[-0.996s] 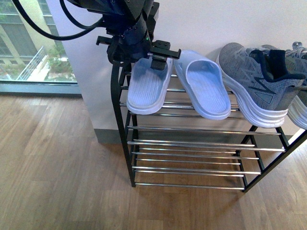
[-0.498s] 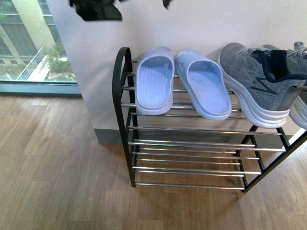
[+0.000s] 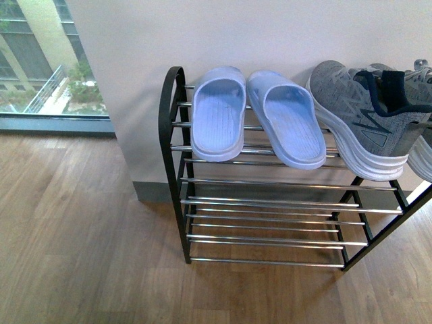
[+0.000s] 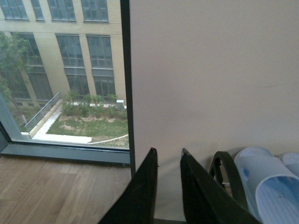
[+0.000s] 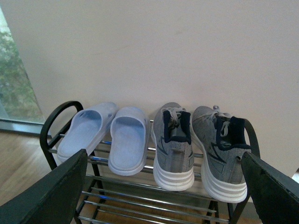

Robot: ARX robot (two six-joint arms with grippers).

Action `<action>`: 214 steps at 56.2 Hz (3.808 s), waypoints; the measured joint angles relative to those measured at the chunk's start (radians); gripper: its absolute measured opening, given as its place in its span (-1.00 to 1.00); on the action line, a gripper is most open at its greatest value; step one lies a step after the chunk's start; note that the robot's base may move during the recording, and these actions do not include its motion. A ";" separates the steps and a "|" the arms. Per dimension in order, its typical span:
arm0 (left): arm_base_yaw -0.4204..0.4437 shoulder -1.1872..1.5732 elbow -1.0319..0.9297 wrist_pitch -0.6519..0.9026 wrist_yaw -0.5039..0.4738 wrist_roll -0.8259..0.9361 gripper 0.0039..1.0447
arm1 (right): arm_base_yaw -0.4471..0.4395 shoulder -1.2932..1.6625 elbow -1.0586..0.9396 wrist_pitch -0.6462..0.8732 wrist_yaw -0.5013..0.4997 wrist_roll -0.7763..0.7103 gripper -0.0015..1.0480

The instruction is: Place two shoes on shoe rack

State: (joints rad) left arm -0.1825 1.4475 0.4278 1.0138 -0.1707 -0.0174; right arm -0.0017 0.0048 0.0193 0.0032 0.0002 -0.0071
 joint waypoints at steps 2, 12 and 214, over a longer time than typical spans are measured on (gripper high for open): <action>0.010 -0.022 -0.026 0.002 0.008 0.001 -0.87 | 0.000 0.000 0.000 0.000 0.000 0.000 0.82; 0.060 -0.177 -0.173 -0.004 0.056 0.006 -0.98 | 0.000 0.000 0.000 0.000 0.000 0.000 0.82; 0.180 -1.432 -0.414 -1.014 0.171 0.013 0.83 | 0.000 0.001 0.000 -0.002 0.000 0.001 0.82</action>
State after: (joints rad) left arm -0.0029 0.0158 0.0139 -0.0006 -0.0002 -0.0044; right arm -0.0017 0.0055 0.0193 0.0017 -0.0002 -0.0063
